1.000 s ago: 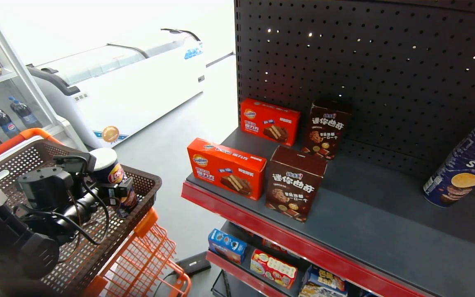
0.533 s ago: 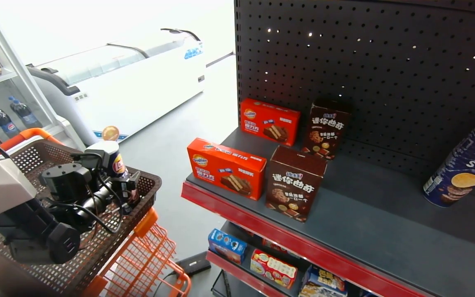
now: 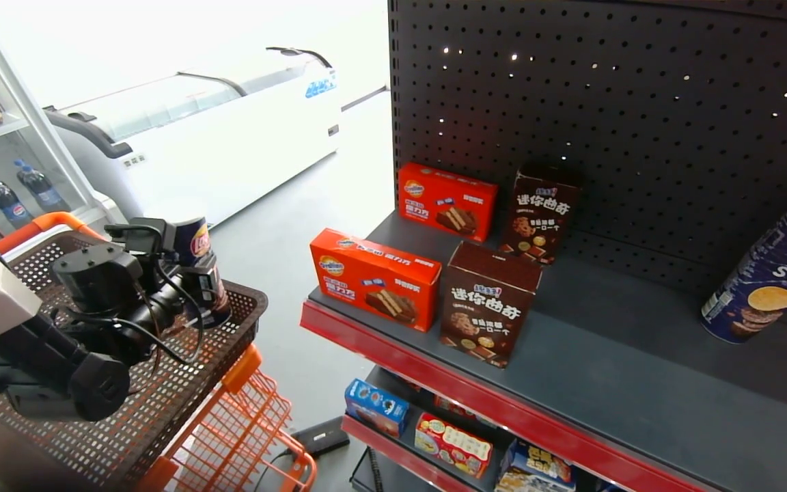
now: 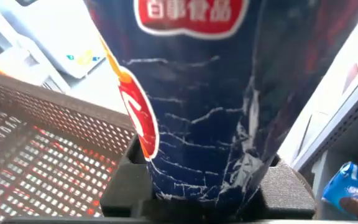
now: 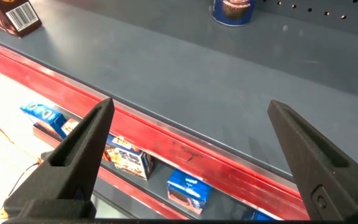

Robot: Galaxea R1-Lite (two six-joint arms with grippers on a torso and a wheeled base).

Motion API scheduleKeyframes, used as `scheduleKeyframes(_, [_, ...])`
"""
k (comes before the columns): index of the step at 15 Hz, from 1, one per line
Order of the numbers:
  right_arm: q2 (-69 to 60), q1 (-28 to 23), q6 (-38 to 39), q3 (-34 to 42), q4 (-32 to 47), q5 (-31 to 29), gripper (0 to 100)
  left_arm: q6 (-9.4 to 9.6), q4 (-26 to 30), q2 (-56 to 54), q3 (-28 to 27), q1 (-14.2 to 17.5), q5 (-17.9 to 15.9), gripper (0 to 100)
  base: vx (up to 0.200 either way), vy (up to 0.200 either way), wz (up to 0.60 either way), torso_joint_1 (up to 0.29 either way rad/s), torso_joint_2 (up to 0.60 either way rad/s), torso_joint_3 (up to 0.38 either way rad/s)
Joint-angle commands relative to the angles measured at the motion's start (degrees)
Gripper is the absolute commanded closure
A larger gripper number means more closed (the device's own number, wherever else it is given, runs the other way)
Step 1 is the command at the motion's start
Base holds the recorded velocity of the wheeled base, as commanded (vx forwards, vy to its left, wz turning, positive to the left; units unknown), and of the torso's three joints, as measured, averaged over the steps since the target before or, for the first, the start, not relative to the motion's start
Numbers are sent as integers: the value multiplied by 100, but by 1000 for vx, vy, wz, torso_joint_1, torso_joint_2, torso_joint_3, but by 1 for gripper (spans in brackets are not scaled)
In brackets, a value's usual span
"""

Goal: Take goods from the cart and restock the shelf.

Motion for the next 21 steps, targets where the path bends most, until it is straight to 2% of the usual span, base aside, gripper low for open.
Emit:
scheduleKeyframes(1, [8, 0, 0, 0, 0, -2, 0, 41, 31, -553, -2, -33, -11, 100, 0, 0, 0, 0, 0, 0])
scheduleKeyframes(4, [8, 0, 0, 0, 0, -2, 0, 41, 101, -1150, 103, -244, -257, 100, 0, 0, 0, 0, 0, 0])
scheduleKeyframes(5, [-1, 0, 0, 0, 0, -2, 0, 41, 470, -1572, 314, -332, -530, 100, 0, 0, 0, 0, 0, 0])
scheduleKeyframes(8, [8, 0, 0, 0, 0, -2, 0, 49, 593, -1888, 253, -464, -591, 100, 0, 0, 0, 0, 0, 0])
scheduleKeyframes(9, [8, 0, 0, 0, 0, -2, 0, 41, 1015, -2398, 244, -719, -617, 100, 0, 0, 0, 0, 0, 0])
scheduleKeyframes(11, [8, 0, 0, 0, 0, -2, 0, 14, 1921, -2882, 156, -824, -987, 100, 0, 0, 0, 0, 0, 0])
scheduleKeyframes(12, [8, 0, 0, 0, 0, -2, 0, 6, 2246, -3119, 174, -965, -978, 100, 0, 0, 0, 0, 0, 0])
scheduleKeyframes(14, [8, 0, 0, 0, 0, -2, 0, -214, 2861, -3620, 156, -1255, -1092, 100, 0, 0, 0, 0, 0, 0])
scheduleKeyframes(15, [8, 0, 0, 0, 0, -2, 0, -214, 2879, -3629, 147, -1264, -1101, 100, 0, 0, 0, 0, 0, 0])
scheduleKeyframes(16, [8, 0, 0, 0, 0, -2, 0, -232, 3283, -3717, -81, -1545, -1268, 100, 0, 0, 0, 0, 0, 0])
scheduleKeyframes(17, [8, 0, 0, 0, 0, -2, 0, -267, 3318, -3734, -152, -1765, -1259, 100, 0, 0, 0, 0, 0, 0])
scheduleKeyframes(18, [8, 0, 0, 0, 0, -2, 0, -381, 3327, -3831, -160, -1949, -1285, 100, 0, 0, 0, 0, 0, 0])
scheduleKeyframes(19, [8, 0, 0, 0, 0, -2, 0, -522, 3336, -3866, -160, -2072, -1444, 100, 0, 0, 0, 0, 0, 0])
scheduleKeyframes(21, [8, 0, 0, 0, 0, -2, 0, -592, 3336, -3919, -73, -2186, -1945, 100, 0, 0, 0, 0, 0, 0])
